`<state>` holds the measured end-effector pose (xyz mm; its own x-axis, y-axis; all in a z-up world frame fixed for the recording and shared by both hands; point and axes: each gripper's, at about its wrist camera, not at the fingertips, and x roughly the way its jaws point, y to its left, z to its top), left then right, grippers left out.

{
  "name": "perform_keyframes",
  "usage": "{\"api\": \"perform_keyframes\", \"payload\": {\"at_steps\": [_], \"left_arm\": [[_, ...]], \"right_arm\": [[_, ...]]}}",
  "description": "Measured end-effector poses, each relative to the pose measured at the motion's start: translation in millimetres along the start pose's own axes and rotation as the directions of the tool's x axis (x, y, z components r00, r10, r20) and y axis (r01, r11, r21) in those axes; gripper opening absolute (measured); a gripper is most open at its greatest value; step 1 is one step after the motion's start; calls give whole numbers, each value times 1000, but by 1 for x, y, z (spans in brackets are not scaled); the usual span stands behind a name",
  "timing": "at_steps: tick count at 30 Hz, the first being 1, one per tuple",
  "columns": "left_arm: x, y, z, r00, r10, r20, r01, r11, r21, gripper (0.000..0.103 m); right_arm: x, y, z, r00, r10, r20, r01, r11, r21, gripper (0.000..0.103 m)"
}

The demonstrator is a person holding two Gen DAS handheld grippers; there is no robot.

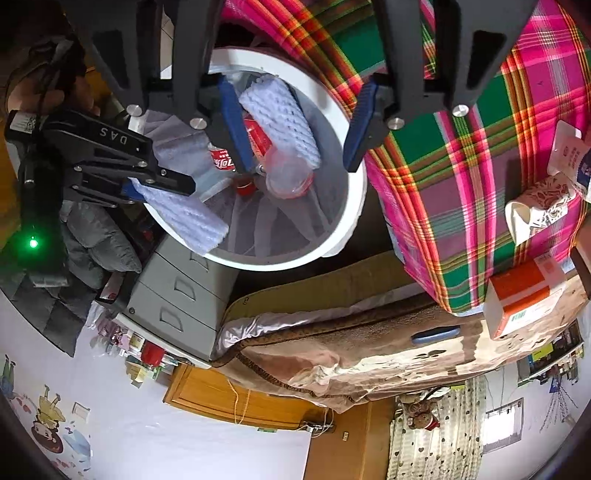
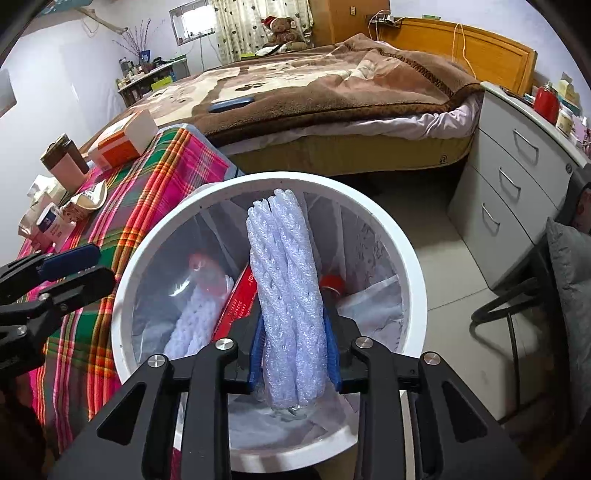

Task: Collect trash
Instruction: 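Open both tools to drop the cup and foam net into the wastebasket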

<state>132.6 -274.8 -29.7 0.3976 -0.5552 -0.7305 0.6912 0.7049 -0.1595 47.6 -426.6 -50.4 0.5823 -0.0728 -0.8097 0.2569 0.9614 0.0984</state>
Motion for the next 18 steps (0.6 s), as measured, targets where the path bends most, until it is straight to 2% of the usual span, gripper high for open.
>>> {"api": "perform_keyframes", "payload": {"at_steps": [3, 18], "left_arm": [[-2, 4, -1, 1000, 2, 2, -2, 1000, -15, 58], [-21, 19, -7, 999, 29, 26, -28, 999, -39, 60]], "right_arm": [[-2, -2, 0, 1000, 6, 11, -6, 1000, 13, 65], [-9, 7, 3, 999, 14, 33, -15, 1000, 21, 66]]}}
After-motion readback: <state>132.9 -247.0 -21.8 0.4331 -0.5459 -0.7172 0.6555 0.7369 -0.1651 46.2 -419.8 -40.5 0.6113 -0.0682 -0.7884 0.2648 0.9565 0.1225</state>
